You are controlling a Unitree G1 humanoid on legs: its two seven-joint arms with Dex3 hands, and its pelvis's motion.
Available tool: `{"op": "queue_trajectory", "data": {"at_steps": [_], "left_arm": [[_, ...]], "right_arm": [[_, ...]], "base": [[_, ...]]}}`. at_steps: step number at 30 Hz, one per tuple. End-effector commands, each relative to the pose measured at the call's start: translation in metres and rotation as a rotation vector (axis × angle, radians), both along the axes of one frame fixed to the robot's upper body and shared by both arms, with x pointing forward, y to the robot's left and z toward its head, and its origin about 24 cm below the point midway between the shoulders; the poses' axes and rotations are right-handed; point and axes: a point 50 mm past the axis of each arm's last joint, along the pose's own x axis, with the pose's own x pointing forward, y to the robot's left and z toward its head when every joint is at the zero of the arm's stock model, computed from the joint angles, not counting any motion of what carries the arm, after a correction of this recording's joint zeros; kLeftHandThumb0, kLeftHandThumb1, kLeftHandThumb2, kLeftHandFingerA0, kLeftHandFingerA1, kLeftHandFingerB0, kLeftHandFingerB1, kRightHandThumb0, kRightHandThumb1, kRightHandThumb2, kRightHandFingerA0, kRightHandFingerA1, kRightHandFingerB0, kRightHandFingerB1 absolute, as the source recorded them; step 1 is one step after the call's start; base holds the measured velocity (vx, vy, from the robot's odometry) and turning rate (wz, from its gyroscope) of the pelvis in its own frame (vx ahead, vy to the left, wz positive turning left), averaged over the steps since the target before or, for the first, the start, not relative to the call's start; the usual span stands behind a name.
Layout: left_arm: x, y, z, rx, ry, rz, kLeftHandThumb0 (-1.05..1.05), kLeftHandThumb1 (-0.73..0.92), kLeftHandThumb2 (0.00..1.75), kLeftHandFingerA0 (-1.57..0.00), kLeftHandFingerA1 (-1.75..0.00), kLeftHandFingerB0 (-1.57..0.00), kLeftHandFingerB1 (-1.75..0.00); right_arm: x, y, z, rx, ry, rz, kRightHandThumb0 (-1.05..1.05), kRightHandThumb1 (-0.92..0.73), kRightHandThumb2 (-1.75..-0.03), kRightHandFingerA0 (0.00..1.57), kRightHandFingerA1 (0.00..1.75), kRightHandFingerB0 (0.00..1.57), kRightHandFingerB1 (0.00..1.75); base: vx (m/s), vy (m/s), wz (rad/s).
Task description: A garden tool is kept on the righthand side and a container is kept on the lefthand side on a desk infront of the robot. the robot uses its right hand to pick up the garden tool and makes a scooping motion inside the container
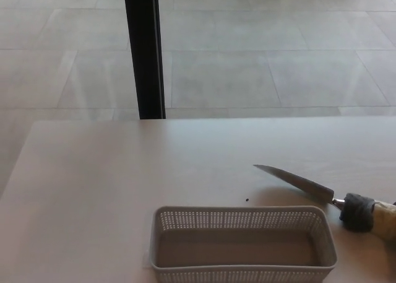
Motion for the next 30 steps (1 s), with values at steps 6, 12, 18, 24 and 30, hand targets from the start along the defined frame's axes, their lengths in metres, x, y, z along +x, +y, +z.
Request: {"op": "queue_trajectory", "data": {"at_steps": [6, 12, 18, 24, 30], "left_arm": [[0.001, 0.009, 0.007, 0.024, -0.013, 0.003, -0.18, -0.32, 0.75, -1.07, -1.11, -1.04, -1.07], [-0.002, 0.011, 0.008, 0.02, -0.014, 0.007, -0.17, -0.31, 0.76, -1.06, -1.1, -1.0, -1.05], [-0.007, 0.01, 0.007, 0.021, 0.003, 0.0, -0.18, -0.3, 0.75, -1.05, -1.09, -0.98, -1.03], [-0.007, 0.011, 0.007, 0.023, -0.01, 0.019, -0.18, -0.31, 0.76, -1.06, -1.11, -1.05, -1.08], [-0.008, 0.012, 0.009, 0.03, -0.01, 0.023, -0.17, -0.32, 0.75, -1.12, -1.14, -1.06, -1.09]], "right_arm": [[-0.03, -0.005, -0.027, -0.017, -0.105, 0.063, -0.26, -0.64, -0.75, 0.86, 1.73, 0.74, 1.29], [-0.025, -0.007, -0.007, 0.055, -0.268, 0.052, -0.24, -0.62, -0.79, 0.86, 1.75, 0.72, 1.35], [-0.023, -0.011, 0.019, 0.087, -0.599, 0.053, -0.21, -0.61, -0.82, 0.89, 1.75, 0.72, 1.52], [-0.017, -0.019, 0.047, 0.128, -0.781, 0.038, -0.19, -0.61, -0.84, 0.9, 1.75, 0.7, 1.49], [-0.008, -0.032, 0.086, 0.127, -0.963, 0.024, -0.22, -0.59, -0.97, 0.93, 1.75, 0.7, 1.54]], "base": [[0.0, 0.0, 0.0], [0.0, 0.0, 0.0], [0.0, 0.0, 0.0], [0.0, 0.0, 0.0], [0.0, 0.0, 0.0]]}}
